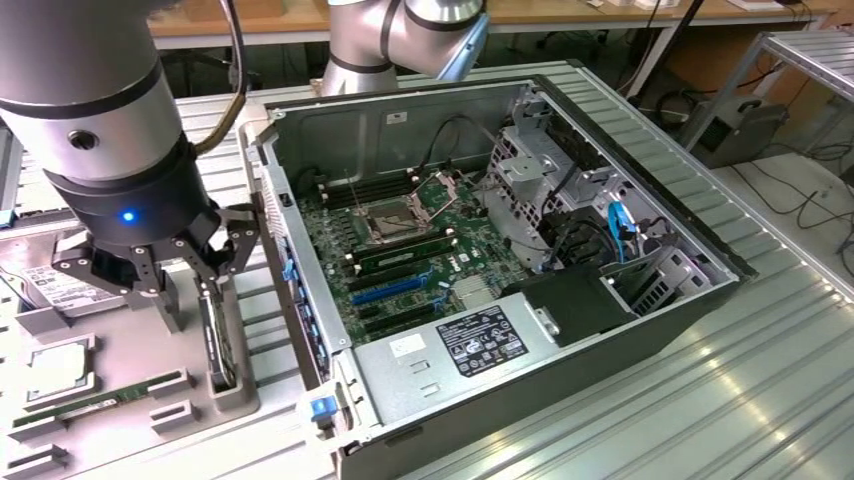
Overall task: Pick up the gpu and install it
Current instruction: 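Pick up the gpu and move the gpu toward the slot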
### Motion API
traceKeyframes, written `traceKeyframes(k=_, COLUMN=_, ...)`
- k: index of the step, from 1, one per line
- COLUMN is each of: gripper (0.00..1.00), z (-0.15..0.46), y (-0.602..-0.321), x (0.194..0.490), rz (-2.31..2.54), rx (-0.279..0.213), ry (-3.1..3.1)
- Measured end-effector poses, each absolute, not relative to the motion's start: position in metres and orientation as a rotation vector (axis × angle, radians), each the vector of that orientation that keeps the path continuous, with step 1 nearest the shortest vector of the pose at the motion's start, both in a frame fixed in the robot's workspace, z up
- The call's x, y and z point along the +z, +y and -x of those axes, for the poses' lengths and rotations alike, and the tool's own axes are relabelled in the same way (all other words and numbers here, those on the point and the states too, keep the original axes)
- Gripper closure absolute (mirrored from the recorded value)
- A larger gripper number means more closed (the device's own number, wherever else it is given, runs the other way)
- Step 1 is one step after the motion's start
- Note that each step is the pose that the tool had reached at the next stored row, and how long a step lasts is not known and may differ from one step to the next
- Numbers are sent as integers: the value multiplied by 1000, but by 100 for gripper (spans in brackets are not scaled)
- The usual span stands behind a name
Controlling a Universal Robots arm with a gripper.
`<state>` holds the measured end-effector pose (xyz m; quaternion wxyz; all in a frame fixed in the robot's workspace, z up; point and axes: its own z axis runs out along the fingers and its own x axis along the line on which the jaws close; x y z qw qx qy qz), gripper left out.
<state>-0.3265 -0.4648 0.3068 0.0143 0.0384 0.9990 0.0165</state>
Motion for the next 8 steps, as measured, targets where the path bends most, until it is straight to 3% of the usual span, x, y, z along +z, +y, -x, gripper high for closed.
traceKeyframes(k=8, gripper=58, z=327, y=-459, x=290, rz=-119, rx=51, ry=3110)
